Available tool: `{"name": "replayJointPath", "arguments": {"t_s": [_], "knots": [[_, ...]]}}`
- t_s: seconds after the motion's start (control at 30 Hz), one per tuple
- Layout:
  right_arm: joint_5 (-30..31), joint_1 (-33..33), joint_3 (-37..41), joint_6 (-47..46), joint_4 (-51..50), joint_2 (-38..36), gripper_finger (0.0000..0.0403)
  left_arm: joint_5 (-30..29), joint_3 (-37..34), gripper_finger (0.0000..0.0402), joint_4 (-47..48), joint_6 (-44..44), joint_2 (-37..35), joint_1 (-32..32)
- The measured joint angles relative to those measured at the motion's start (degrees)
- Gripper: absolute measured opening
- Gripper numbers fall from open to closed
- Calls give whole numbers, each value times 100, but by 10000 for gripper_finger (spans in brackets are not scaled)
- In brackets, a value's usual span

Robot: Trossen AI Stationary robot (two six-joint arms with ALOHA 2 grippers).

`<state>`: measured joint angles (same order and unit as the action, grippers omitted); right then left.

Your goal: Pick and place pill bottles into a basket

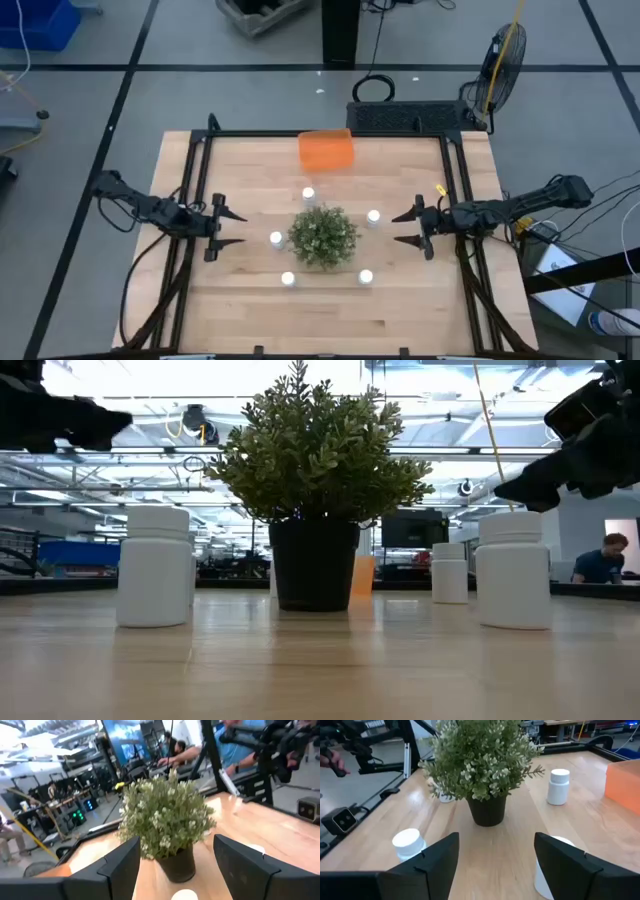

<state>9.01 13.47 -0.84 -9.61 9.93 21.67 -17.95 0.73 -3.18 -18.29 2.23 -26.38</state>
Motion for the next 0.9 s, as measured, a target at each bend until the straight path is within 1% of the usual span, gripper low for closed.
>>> {"name": "replayJointPath", "arguments": {"t_s": [0.07, 0.13, 0.23, 0.3, 0.4, 0.57, 0.63, 0.77, 0.9], "knots": [[0, 0, 0, 2, 115, 46, 251, -2, 0, 255, 2, 218, 130, 111], [0, 0, 0, 12, 246, 69, 251, 114, 0, 255, 13, 420, 315, 219], [0, 0, 0, -11, 258, 92, 251, 561, -5, 255, 9, 452, 566, 320], [-2, 0, 0, -169, 263, 92, 251, 746, -13, 255, -33, 529, 699, 347], [-4, 0, 0, -576, 272, 88, 251, 822, -15, 255, -141, 732, 795, 349], [9, 0, 0, -943, 400, 90, 251, 855, -15, 255, -140, 1145, 828, 349], [151, 2, 0, -968, 617, 90, 251, 858, -15, 255, -140, 1296, 828, 349], [518, 2, 0, -880, 1096, 88, 251, 858, -15, 255, -127, 1282, 828, 349], [954, 0, 0, -1248, 1329, 92, 251, 852, -15, 255, -129, 1232, 828, 349]]}}
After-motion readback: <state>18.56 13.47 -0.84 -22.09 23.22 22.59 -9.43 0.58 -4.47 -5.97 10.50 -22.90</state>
